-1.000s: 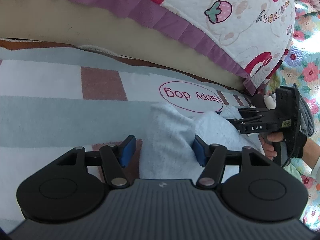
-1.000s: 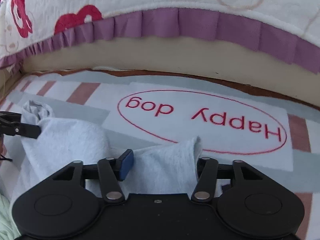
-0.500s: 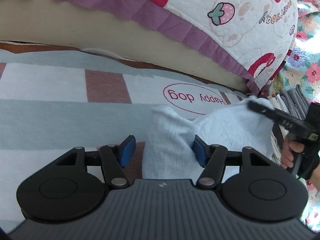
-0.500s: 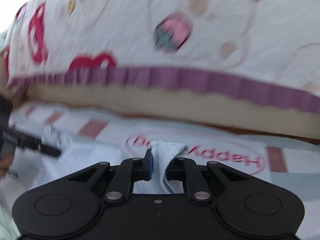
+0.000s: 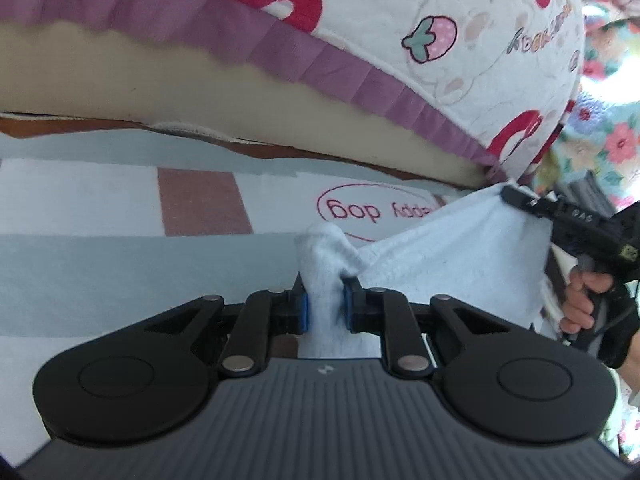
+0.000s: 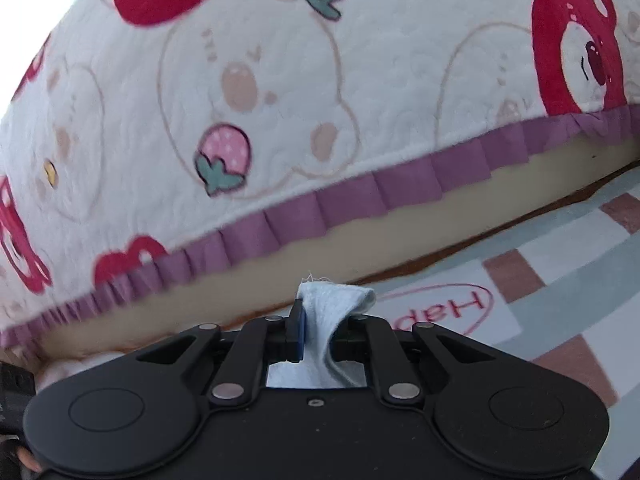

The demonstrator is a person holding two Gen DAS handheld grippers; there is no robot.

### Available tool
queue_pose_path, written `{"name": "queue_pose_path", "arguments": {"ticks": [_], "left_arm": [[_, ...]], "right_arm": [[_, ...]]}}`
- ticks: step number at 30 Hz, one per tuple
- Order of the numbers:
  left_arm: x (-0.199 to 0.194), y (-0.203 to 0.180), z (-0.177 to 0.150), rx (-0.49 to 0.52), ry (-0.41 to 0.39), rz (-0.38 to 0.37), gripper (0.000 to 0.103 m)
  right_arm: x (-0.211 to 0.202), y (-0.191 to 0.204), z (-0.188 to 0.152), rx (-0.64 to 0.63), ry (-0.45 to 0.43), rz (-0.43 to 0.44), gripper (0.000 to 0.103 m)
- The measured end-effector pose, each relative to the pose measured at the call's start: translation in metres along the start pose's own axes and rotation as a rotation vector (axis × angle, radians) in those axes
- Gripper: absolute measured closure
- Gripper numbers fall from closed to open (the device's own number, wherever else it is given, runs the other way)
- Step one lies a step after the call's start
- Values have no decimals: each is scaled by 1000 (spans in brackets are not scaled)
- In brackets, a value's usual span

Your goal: Fold clothes

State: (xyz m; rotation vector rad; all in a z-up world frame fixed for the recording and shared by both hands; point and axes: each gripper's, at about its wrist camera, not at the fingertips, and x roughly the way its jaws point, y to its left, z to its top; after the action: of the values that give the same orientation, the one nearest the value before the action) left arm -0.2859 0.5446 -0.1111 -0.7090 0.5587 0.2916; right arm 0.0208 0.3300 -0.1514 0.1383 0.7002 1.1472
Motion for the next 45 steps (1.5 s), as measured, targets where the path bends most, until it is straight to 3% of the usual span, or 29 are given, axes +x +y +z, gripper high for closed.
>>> {"name": "queue_pose_path", "arguments": {"ticks": [2,3,5,10,12,13,15,16,19,21,23,25,27,30,33,36,38,42,45], "left_arm": [[8,4,-3,-33,6,23,85],[12,6,-5,-47,8,36,79],[21,4,-13,19,11,121,70],[17,-4,-9,134,-26,216,66],[18,0,-6,186,-35,343,64],[15,6,-3,169,-40,367,65],[8,19,4,135,-50,415,79],[-2,25,8,94,-71,393,79],[-25,23,16,63,-139,230,78],[-28,6,18,131,-140,148,78],[-23,-15,17,225,-119,85,76],[-13,-26,13,262,-73,44,75],[1,-33,8,282,-8,11,75],[27,-25,0,244,127,145,74],[26,-13,1,157,113,129,74],[22,-9,1,141,104,135,74],[20,-7,-1,142,98,140,74],[18,-10,-1,163,92,155,74],[18,-14,-1,184,79,168,74]], "right_arm": [[0,0,2,5,11,-8,92],[4,-1,3,-7,31,-35,92],[16,-2,1,-24,71,-81,92],[41,-1,-6,-35,153,-204,92],[54,-5,-10,-65,194,-247,92],[60,-7,-13,-80,214,-268,93],[67,-11,-15,-97,234,-300,93],[67,-12,-15,-94,230,-307,93],[67,-13,-13,-113,224,-323,91],[70,-12,-12,-172,246,-355,77],[68,-13,-12,-230,254,-484,60],[58,-13,-10,-236,234,-590,60],[41,-6,-11,-217,195,-541,60],[22,26,-24,-335,168,-405,58],[19,68,-52,-561,210,-289,53],[25,93,-78,-712,293,-244,45],[24,79,-88,-678,321,-276,47],[-3,19,-78,-421,309,-324,47],[-22,-9,-75,-367,316,-394,47]]}}
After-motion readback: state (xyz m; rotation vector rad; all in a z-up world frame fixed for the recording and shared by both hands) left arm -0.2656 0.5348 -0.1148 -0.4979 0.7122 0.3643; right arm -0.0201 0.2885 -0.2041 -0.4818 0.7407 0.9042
